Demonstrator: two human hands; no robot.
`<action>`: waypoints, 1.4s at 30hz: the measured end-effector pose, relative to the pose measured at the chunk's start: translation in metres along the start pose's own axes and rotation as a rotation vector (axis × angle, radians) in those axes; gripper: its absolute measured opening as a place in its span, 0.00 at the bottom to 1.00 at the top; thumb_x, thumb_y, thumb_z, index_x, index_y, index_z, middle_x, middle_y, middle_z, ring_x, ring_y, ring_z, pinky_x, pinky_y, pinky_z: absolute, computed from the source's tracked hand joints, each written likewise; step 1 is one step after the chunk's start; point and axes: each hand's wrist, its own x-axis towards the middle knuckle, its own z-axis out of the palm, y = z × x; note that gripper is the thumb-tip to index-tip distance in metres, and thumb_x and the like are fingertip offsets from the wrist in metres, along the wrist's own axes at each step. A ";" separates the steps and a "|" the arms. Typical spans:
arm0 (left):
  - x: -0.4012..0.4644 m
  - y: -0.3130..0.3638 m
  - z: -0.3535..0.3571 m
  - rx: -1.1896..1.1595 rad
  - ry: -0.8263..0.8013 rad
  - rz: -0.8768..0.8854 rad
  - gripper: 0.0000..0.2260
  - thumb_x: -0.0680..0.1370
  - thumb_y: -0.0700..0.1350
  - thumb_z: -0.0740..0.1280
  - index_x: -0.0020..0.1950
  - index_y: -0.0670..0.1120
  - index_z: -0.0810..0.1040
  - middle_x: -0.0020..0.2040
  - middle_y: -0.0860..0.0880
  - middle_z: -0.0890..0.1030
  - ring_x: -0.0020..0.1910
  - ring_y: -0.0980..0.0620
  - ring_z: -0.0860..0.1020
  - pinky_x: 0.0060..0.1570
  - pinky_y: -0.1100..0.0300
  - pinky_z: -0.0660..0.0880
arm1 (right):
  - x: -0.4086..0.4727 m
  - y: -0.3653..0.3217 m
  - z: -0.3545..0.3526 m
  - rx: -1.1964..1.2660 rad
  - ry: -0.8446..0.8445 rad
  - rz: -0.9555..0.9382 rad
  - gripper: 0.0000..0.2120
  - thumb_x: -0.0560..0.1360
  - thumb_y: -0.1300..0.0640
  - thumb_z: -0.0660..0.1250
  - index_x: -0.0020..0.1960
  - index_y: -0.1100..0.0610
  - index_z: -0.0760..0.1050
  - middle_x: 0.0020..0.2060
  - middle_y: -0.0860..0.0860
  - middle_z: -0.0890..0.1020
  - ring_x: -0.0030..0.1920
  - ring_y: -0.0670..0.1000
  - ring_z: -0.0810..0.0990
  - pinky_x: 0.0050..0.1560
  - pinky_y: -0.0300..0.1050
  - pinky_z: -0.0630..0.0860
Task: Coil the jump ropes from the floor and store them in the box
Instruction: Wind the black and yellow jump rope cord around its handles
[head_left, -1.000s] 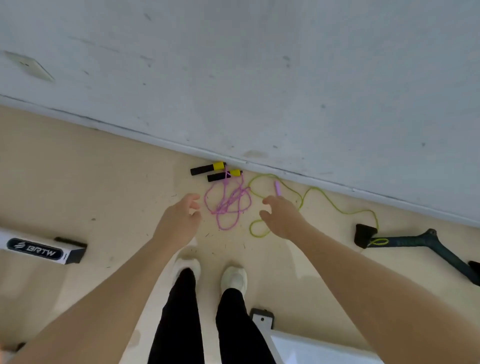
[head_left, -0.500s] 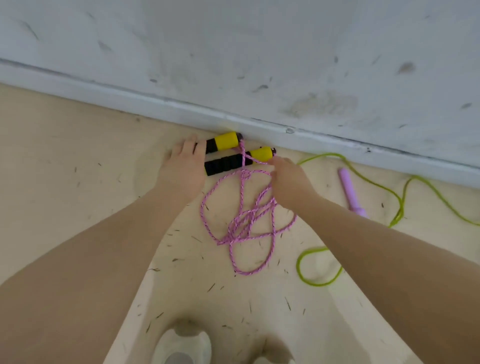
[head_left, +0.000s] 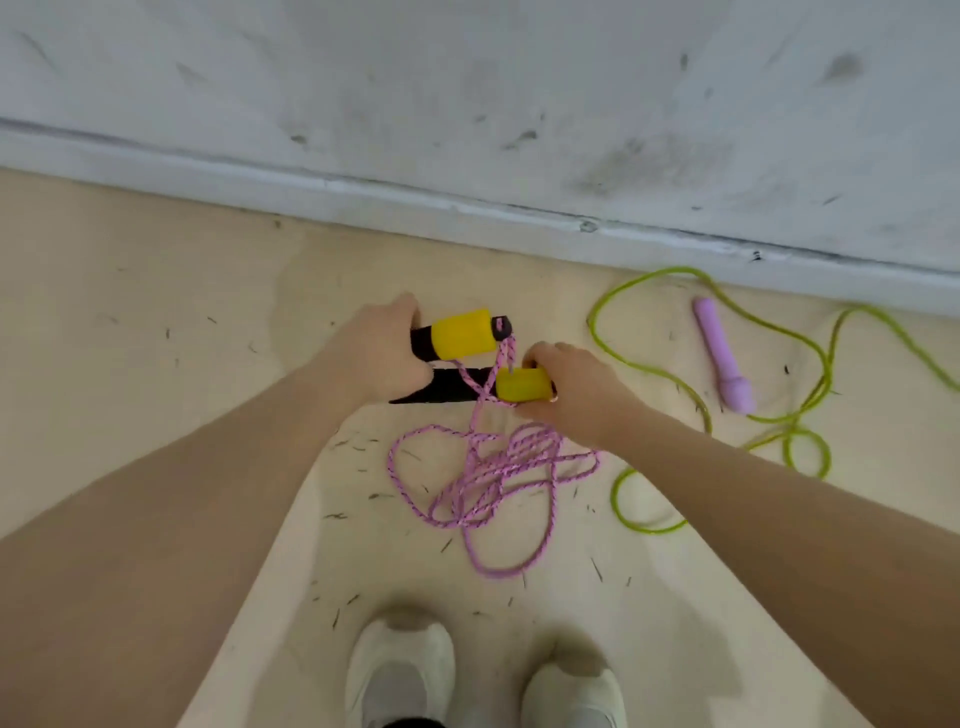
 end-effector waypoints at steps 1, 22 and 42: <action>-0.020 0.007 -0.010 -0.019 0.015 0.063 0.13 0.69 0.39 0.68 0.50 0.45 0.69 0.38 0.47 0.75 0.39 0.44 0.74 0.37 0.55 0.72 | -0.020 -0.007 -0.011 0.209 -0.057 0.006 0.14 0.72 0.52 0.69 0.54 0.54 0.70 0.44 0.52 0.75 0.46 0.53 0.74 0.44 0.45 0.68; -0.466 0.259 -0.335 -1.201 -0.424 0.088 0.09 0.75 0.36 0.64 0.53 0.45 0.77 0.47 0.45 0.84 0.46 0.44 0.83 0.50 0.51 0.78 | -0.437 -0.250 -0.366 0.687 0.225 -0.128 0.15 0.81 0.47 0.52 0.55 0.58 0.69 0.37 0.50 0.75 0.34 0.48 0.72 0.41 0.47 0.71; -0.569 0.291 -0.407 -0.894 -0.199 0.426 0.24 0.68 0.39 0.69 0.62 0.52 0.71 0.51 0.50 0.81 0.48 0.50 0.79 0.57 0.52 0.74 | -0.591 -0.283 -0.445 0.591 0.014 -0.233 0.11 0.79 0.59 0.60 0.43 0.57 0.78 0.24 0.47 0.62 0.27 0.48 0.57 0.29 0.40 0.54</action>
